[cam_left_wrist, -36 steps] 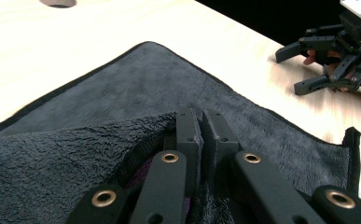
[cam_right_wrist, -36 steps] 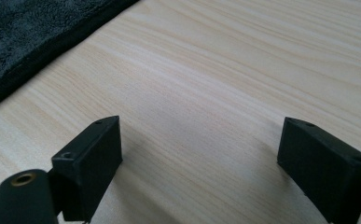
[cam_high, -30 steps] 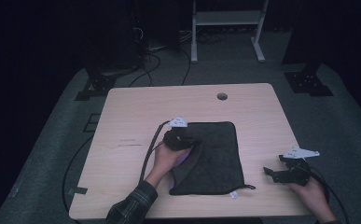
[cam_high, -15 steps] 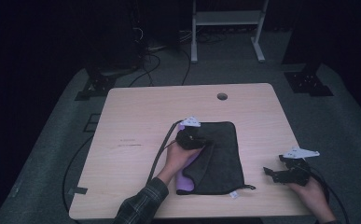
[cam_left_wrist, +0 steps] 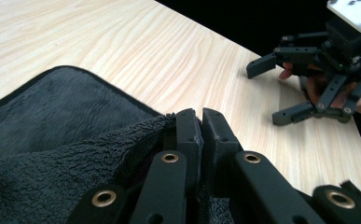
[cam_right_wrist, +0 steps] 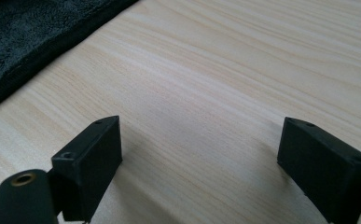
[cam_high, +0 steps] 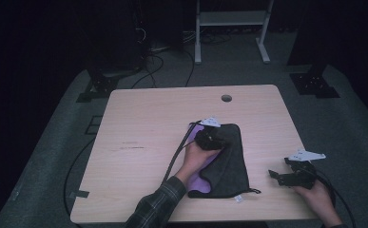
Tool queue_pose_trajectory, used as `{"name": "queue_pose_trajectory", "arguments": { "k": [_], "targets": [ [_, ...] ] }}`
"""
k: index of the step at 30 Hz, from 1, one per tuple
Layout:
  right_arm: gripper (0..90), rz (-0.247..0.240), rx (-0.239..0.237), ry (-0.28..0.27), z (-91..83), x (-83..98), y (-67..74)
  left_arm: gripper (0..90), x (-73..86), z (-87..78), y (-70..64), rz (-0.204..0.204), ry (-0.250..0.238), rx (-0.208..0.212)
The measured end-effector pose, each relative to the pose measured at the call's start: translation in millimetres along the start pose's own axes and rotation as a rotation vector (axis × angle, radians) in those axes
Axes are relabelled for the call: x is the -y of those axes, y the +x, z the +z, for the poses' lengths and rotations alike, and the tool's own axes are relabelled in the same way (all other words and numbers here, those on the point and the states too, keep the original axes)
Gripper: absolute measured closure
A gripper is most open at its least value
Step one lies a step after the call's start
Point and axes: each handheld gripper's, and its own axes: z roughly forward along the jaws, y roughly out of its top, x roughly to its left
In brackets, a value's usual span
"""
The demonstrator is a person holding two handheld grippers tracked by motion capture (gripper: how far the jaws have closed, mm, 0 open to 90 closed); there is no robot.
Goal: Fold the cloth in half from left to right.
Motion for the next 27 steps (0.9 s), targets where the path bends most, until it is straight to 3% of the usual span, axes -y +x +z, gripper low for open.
{"name": "queue_pose_trajectory", "arguments": {
  "k": [8,10,12,14,18,21,27],
  "targets": [
    [12.5,0.000,0.000,0.000,0.0,0.0,0.0,85.3,-7.9,20.5,-1.8,0.002,0.030,0.009],
    [12.6,0.000,0.000,0.000,0.0,0.0,0.0,84.7,-5.4,32.1,1.0,-0.016,0.068,0.013],
    [12.5,0.000,-0.001,0.000,0.0,0.0,-0.1,82.3,-3.7,37.6,2.2,-0.031,0.085,0.017],
    [12.5,0.000,-0.001,0.000,0.0,0.0,-0.1,77.0,-4.0,39.2,3.1,-0.037,0.070,0.023],
    [12.5,-0.001,-0.001,0.000,0.0,0.0,-0.1,64.1,-11.5,27.8,1.9,-0.019,0.039,0.009],
    [11.5,-0.007,-0.005,0.002,0.2,-0.2,-0.5,51.9,-13.9,17.5,2.8,-0.010,0.042,-0.002],
    [9.8,-0.017,-0.011,0.004,3.0,-2.4,-0.2,27.6,-0.2,-25.4,8.5,0.003,0.042,-0.085]
  ]
}}
